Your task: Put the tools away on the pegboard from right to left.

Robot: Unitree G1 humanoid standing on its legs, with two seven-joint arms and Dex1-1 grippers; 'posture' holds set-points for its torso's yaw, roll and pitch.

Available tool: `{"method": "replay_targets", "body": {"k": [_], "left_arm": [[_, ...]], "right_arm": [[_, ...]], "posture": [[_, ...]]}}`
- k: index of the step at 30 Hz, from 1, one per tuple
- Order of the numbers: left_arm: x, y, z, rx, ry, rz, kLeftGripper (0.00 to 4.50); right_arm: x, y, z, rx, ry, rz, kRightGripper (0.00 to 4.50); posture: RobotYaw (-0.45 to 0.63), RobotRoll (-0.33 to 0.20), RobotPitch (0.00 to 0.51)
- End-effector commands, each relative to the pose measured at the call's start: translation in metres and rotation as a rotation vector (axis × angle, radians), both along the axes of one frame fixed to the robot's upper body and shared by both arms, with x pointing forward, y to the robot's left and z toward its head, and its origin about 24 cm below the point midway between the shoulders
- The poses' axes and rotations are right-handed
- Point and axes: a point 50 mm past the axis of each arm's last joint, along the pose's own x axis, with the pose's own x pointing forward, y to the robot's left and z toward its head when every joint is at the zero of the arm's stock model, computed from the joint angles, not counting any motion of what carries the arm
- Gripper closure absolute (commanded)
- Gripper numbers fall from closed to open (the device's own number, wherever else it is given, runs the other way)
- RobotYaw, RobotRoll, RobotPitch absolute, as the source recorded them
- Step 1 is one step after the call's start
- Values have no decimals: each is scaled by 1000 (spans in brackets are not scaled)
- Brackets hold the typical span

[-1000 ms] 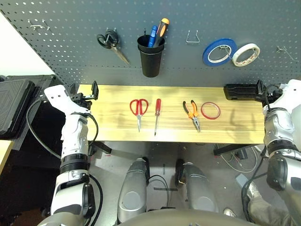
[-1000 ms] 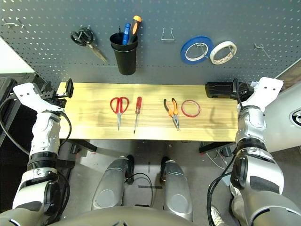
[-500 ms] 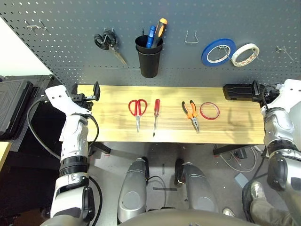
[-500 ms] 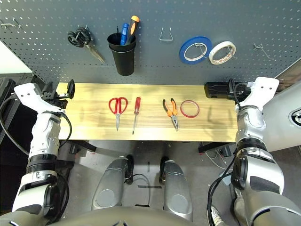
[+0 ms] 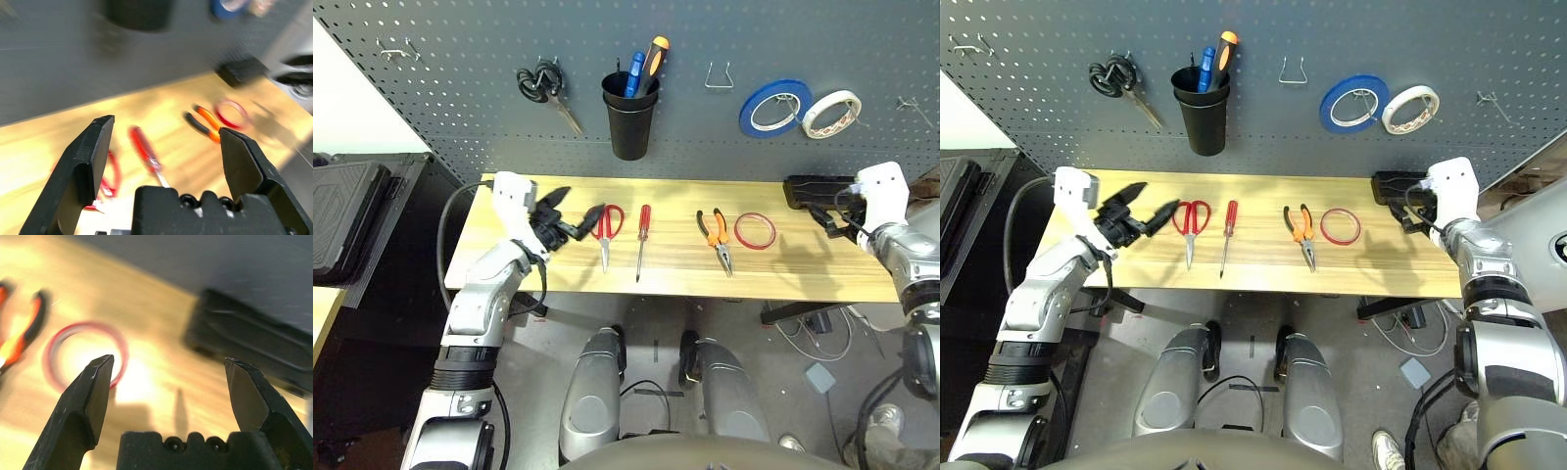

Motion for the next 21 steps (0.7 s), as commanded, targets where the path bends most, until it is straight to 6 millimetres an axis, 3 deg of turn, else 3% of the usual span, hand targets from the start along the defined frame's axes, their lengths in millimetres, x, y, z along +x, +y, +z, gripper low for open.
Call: {"method": "replay_targets", "body": {"k": [1,13,21], "left_arm": [[-5,-10,1,34,37,-97,48],[-15,-15,7,67,45,-114,48],[-28,-11,10,87,63,-95,48]], "right_arm": [[-2,4,-6,-44,127,96,0],[9,46,-25,-210,345,329,0],[10,65,-40,-287,434,353,0]], "posture": [[212,0,260],[285,0,316],[343,0,351]]}}
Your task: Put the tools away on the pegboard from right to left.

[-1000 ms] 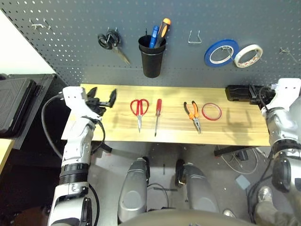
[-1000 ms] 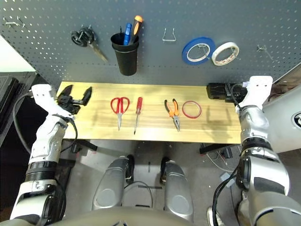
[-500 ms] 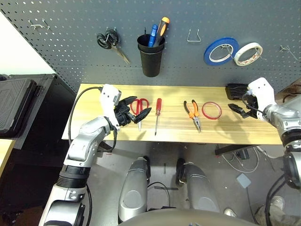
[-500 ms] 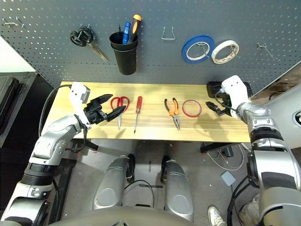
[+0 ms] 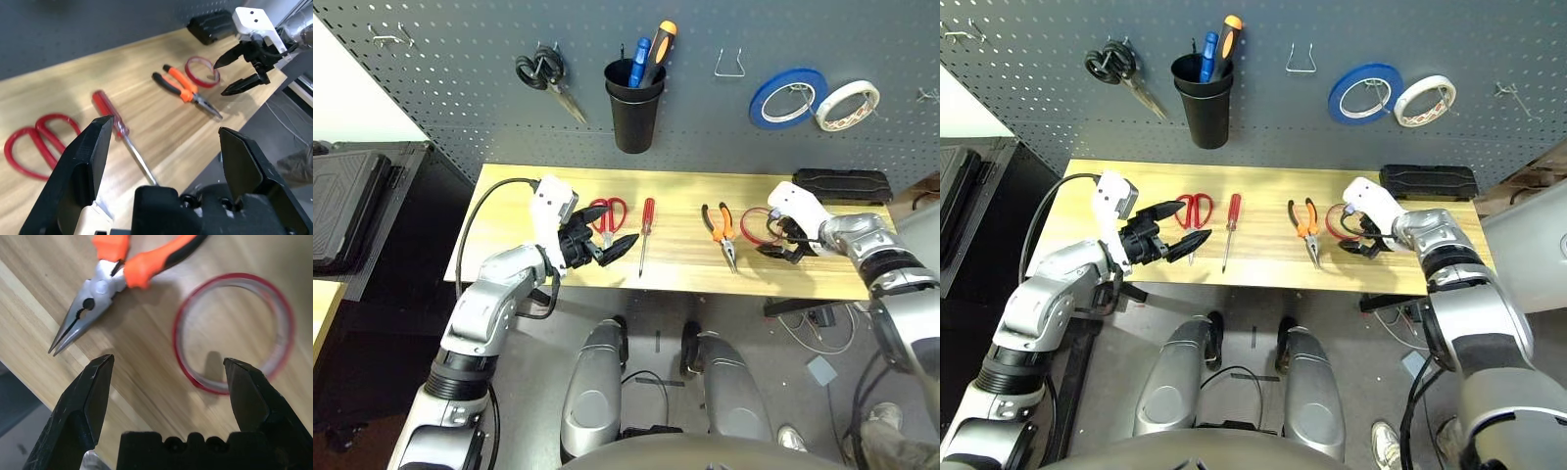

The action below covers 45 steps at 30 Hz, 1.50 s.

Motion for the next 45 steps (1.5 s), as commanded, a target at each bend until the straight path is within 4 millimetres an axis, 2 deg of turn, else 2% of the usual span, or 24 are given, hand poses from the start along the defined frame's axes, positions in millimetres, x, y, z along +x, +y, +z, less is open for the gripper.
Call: {"method": "replay_targets", "body": {"k": [1,4,5,6,14,17,20,23,26,28,32,41,45], "left_arm": [[-7,2,-1,12,21,10,48],[-9,4,1,17,18,23,48],[-9,4,2,18,18,27,0],[-9,5,2,18,18,30,0],[-6,3,2,12,11,35,0],[-2,0,4,5,-3,27,0],[0,-2,9,-11,-23,7,0],[-6,-7,18,-87,-29,-62,0],[-16,-14,31,-167,-47,-173,0],[-18,-15,36,-194,-65,-202,0],[-25,-19,56,-270,-178,-279,0],[-17,-30,83,-164,-427,-297,0],[-17,-36,93,-162,-487,-330,0]], "right_arm": [[-5,1,-12,-50,55,-37,0],[-6,2,-17,-70,70,-69,0],[-6,2,-18,-77,67,-86,379],[-7,2,-19,-82,64,-97,526],[-7,-5,-18,-73,19,-135,3280],[-6,-10,-14,-67,-40,-136,4454],[-7,-20,-10,-77,-131,-136,4482],[-12,-30,-9,-41,-273,-187,4482],[-27,-42,-11,23,-469,-273,4482],[-33,-46,-12,36,-533,-299,4482],[-60,-60,-16,28,-689,-373,4482],[-94,-86,-10,-119,-903,-442,4482],[-105,-98,-1,-164,-1001,-471,4482]], "posture": [[347,0,351],[359,0,350],[359,0,350],[361,0,350],[343,0,333],[332,0,326],[322,0,319],[307,0,307],[295,0,296],[287,0,289],[266,0,270],[238,0,254],[217,0,249]]}}
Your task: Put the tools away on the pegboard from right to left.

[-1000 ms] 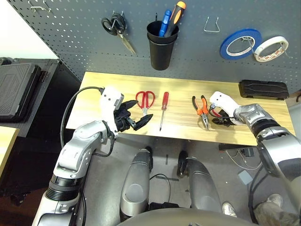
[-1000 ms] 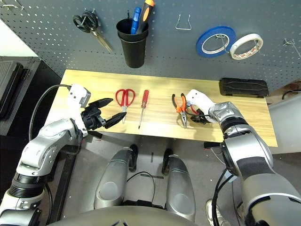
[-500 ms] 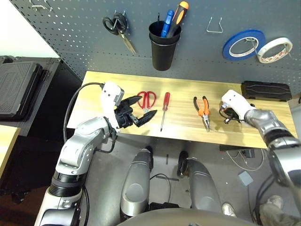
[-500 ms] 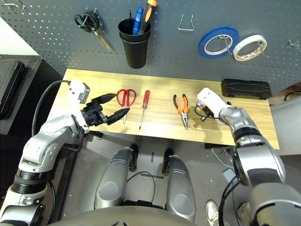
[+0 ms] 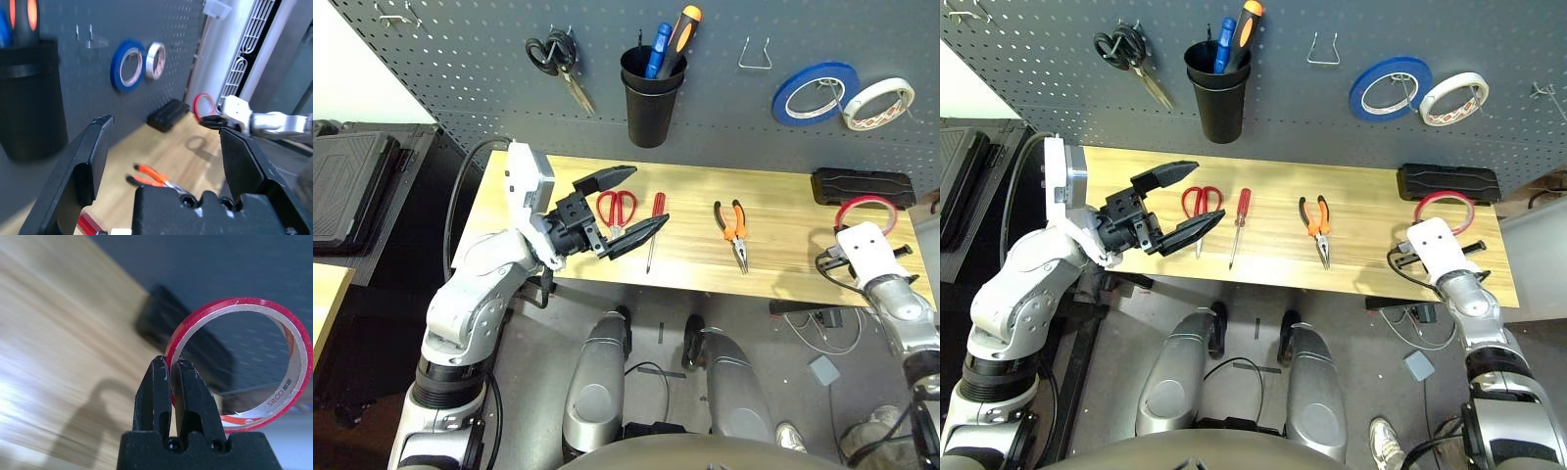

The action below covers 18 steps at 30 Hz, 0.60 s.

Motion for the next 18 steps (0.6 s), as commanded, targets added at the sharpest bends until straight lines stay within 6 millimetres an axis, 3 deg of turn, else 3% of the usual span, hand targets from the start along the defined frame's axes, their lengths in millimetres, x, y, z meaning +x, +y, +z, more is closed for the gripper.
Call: {"method": "replay_targets", "body": {"k": [1,4,9,18], "left_arm": [[-3,-6,3,17,-36,-32,0],[-2,-7,3,17,-45,-39,0],[-2,-9,1,25,-35,-61,0],[4,-11,-2,31,-21,-58,0]], "right_arm": [[-12,-13,8,-42,-79,-38,4482],[-15,-18,16,-67,-134,-42,4482],[-16,-40,45,-103,-249,-88,4482],[21,-48,91,-98,-275,-49,4482]], "posture": [[215,0,249],[212,0,249],[195,0,250],[173,0,246]]}}
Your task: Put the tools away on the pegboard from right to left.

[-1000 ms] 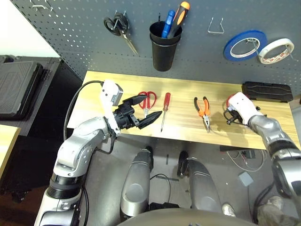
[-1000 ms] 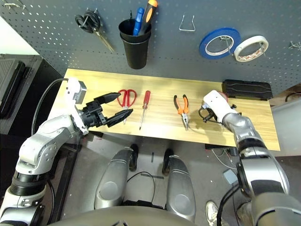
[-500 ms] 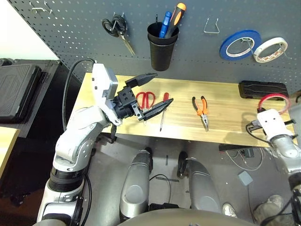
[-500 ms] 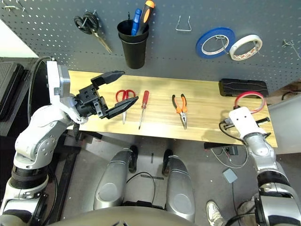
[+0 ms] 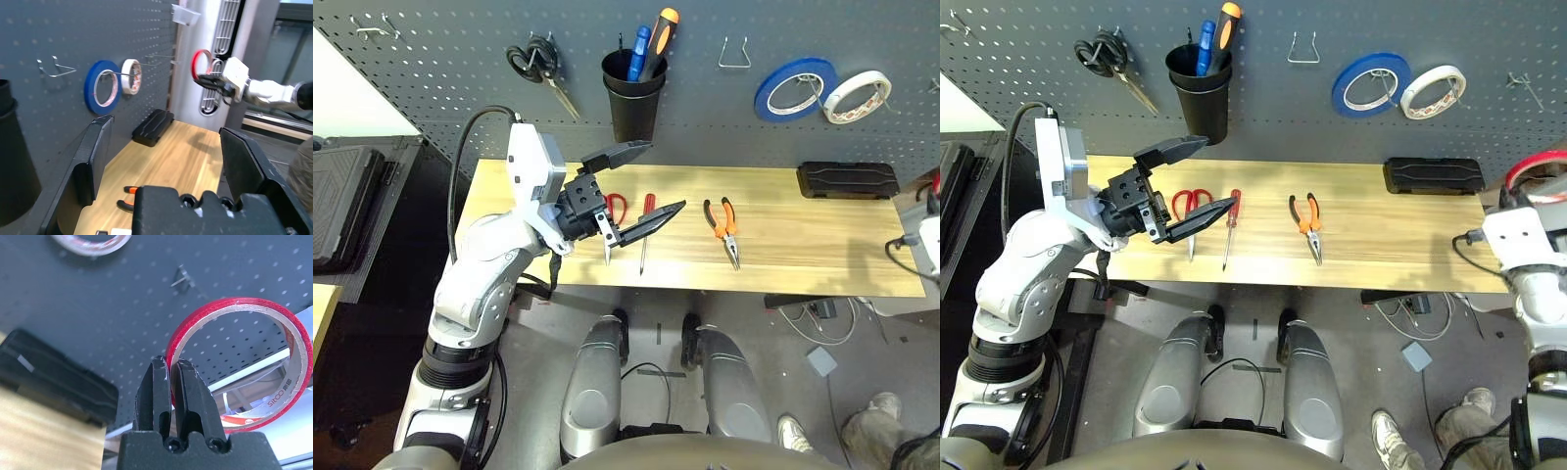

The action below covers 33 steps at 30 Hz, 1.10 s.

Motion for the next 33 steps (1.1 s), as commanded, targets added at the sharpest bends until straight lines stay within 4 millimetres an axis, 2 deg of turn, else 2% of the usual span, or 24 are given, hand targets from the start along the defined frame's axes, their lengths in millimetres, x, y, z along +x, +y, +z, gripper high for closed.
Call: {"method": "replay_targets", "body": {"k": [1,10,17,21,23,30,33], "left_arm": [[0,-4,-3,19,2,-17,0],[-1,-6,-3,25,3,-14,0],[-2,-5,-4,36,14,-2,0],[-4,-4,-7,44,22,5,0],[-5,-3,-7,45,26,13,0],[-8,-2,-12,58,43,16,0],[-7,-1,-14,76,53,16,0]], "right_arm": [[8,-5,9,15,47,0,4482],[54,8,40,85,120,-1,4482],[82,20,53,191,190,-69,4482],[87,22,59,260,150,-120,3264],[86,23,55,254,132,-115,2555],[66,21,20,239,100,-90,19],[55,27,3,210,100,-10,19]], "posture": [[175,0,246],[193,0,248],[206,0,252],[212,0,254],[230,0,260],[224,0,269],[216,0,270]]}}
